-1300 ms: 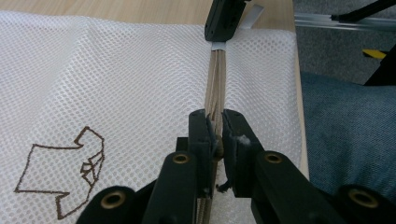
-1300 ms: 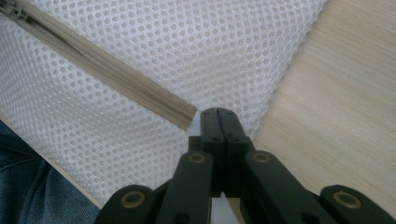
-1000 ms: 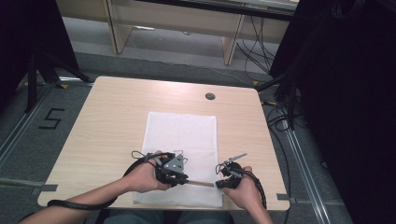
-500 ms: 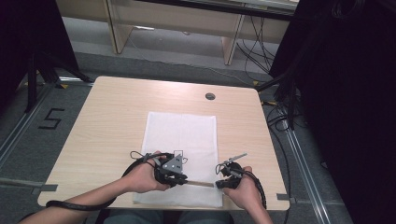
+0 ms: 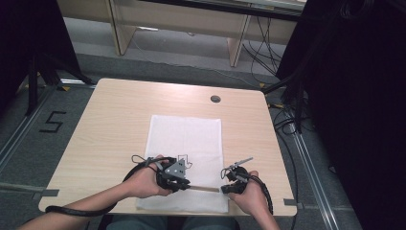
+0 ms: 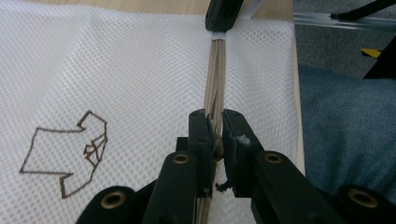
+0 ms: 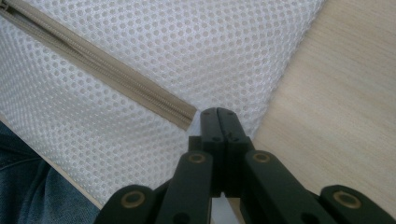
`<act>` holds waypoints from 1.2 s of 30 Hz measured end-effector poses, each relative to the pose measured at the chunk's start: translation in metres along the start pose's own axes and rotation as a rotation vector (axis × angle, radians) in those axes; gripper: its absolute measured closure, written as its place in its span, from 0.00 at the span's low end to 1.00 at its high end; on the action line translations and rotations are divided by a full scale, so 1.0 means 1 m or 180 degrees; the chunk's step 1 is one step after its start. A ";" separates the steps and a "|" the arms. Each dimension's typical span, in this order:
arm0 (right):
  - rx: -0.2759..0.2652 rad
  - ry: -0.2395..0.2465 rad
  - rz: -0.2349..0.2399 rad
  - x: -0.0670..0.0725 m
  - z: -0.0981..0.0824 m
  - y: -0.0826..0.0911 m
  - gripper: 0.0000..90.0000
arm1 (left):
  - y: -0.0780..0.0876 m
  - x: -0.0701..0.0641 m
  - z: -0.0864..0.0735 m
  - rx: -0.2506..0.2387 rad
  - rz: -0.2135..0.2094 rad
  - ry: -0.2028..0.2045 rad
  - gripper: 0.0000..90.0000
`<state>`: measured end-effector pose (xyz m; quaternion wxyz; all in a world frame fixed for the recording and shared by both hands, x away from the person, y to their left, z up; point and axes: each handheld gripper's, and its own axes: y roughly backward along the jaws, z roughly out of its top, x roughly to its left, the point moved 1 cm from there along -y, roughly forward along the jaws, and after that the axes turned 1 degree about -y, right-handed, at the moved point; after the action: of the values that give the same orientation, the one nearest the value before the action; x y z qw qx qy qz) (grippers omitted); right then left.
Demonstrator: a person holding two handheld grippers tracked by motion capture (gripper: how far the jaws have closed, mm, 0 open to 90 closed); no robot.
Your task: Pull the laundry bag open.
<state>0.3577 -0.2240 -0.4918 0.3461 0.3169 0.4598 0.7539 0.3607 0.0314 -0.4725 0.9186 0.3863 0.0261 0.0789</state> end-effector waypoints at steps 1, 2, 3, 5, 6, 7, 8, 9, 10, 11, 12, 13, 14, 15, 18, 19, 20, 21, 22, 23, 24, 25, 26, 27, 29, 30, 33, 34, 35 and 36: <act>0.0007 -0.0031 -0.0004 0.000 0.000 0.000 1.00 | 0.001 0.001 0.000 0.0013 -0.0002 -0.0009 0.92; 0.0005 -0.0035 -0.0006 0.000 0.000 0.000 1.00 | 0.001 0.000 0.000 0.0016 0.0005 -0.0013 0.91; 0.0007 -0.0036 -0.0005 0.000 0.000 0.000 1.00 | 0.001 0.000 -0.001 -0.0022 -0.0003 0.0035 0.92; 0.0005 -0.0038 -0.0006 0.001 0.000 0.000 1.00 | 0.001 0.000 -0.001 -0.0007 0.0009 0.0012 0.91; 0.0008 -0.0040 -0.0012 0.001 0.000 0.000 1.00 | 0.002 0.000 -0.001 0.0016 0.0009 -0.0020 0.91; 0.0006 -0.0042 -0.0009 0.001 0.000 0.000 1.00 | 0.002 0.000 -0.002 0.0001 -0.0006 0.0001 0.91; 0.0012 -0.0047 -0.0014 0.001 0.000 0.000 1.00 | 0.003 0.000 -0.001 0.0004 -0.0004 0.0003 0.91; 0.0009 -0.0045 -0.0015 0.001 0.000 0.000 1.00 | 0.003 0.000 -0.001 0.0013 0.0007 -0.0016 0.92; 0.0023 -0.0083 0.0002 0.002 0.000 0.000 1.00 | 0.003 -0.001 -0.002 -0.0034 -0.0006 0.0036 0.91; 0.0018 -0.0079 0.0004 0.002 0.000 0.000 1.00 | 0.003 0.000 -0.002 -0.0023 -0.0007 0.0034 0.91; 0.0018 -0.0082 0.0008 0.002 0.000 0.000 1.00 | 0.004 0.001 -0.003 0.0011 0.0010 -0.0022 0.91; 0.0011 -0.0082 0.0010 0.002 -0.001 0.000 1.00 | 0.003 0.000 -0.003 -0.0023 -0.0015 0.0045 0.91; 0.0001 -0.0053 -0.0003 0.001 -0.001 0.000 1.00 | 0.003 0.000 -0.003 -0.0026 -0.0015 0.0041 0.92; 0.0000 -0.0053 -0.0004 0.001 -0.001 0.000 1.00 | 0.003 0.000 -0.004 -0.0008 0.0005 0.0028 0.91; 0.0004 -0.0058 -0.0004 0.001 0.000 0.000 1.00 | 0.006 0.002 -0.004 0.0011 0.0011 -0.0057 0.91; 0.0003 -0.0056 -0.0006 0.001 -0.001 0.000 1.00 | 0.006 0.001 -0.005 -0.0005 -0.0001 0.0009 0.91; 0.0005 -0.0059 -0.0008 0.001 -0.001 0.000 1.00 | 0.006 0.000 -0.006 -0.0020 0.0000 0.0046 0.92; 0.0005 -0.0060 -0.0009 0.001 -0.001 0.000 1.00 | 0.008 0.001 -0.007 0.0026 -0.0007 0.0015 0.91; 0.0014 -0.0067 -0.0009 0.001 -0.001 0.001 1.00 | 0.008 0.001 -0.007 -0.0020 0.0007 0.0013 0.91; 0.0013 -0.0068 -0.0009 0.001 -0.001 0.001 1.00 | 0.009 0.001 -0.008 0.0011 0.0012 0.0007 0.91; 0.0013 -0.0068 -0.0008 0.001 -0.001 0.001 1.00 | 0.008 0.001 -0.008 -0.0038 -0.0005 0.0073 0.92; 0.0011 -0.0068 -0.0010 0.001 -0.001 0.000 1.00 | 0.009 0.001 -0.009 -0.0003 0.0008 0.0046 0.91; 0.0014 -0.0068 -0.0010 0.001 -0.001 0.001 1.00 | 0.009 0.001 -0.009 0.0008 0.0007 0.0025 0.91; 0.0005 -0.0062 -0.0009 0.001 -0.001 0.000 1.00 | 0.009 0.001 -0.009 -0.0004 0.0005 0.0035 0.91; 0.0008 -0.0063 -0.0007 0.001 -0.001 0.000 1.00 | 0.009 0.001 -0.009 0.0002 0.0001 0.0030 0.91; 0.0006 -0.0065 -0.0005 0.001 -0.001 0.000 1.00 | 0.009 0.001 -0.010 0.0006 -0.0004 0.0029 0.91; 0.0016 -0.0084 -0.0009 0.001 -0.001 0.001 1.00 | 0.010 0.001 -0.010 0.0033 -0.0011 0.0001 0.92; 0.0016 -0.0084 -0.0010 0.001 -0.001 0.001 1.00 | 0.010 0.001 -0.011 -0.0023 -0.0017 0.0070 0.91; 0.0026 -0.0074 -0.0021 0.002 -0.001 0.001 1.00 | 0.010 0.001 -0.012 0.0000 0.0004 0.0052 0.92; 0.0037 -0.0091 -0.0043 0.003 0.000 0.001 1.00 | 0.011 0.001 -0.012 0.0028 0.0002 0.0040 0.91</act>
<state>0.3556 -0.2223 -0.4908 0.3559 0.3265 0.4613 0.7443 0.3595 0.0477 -0.4733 0.9167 0.3898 0.0321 0.0815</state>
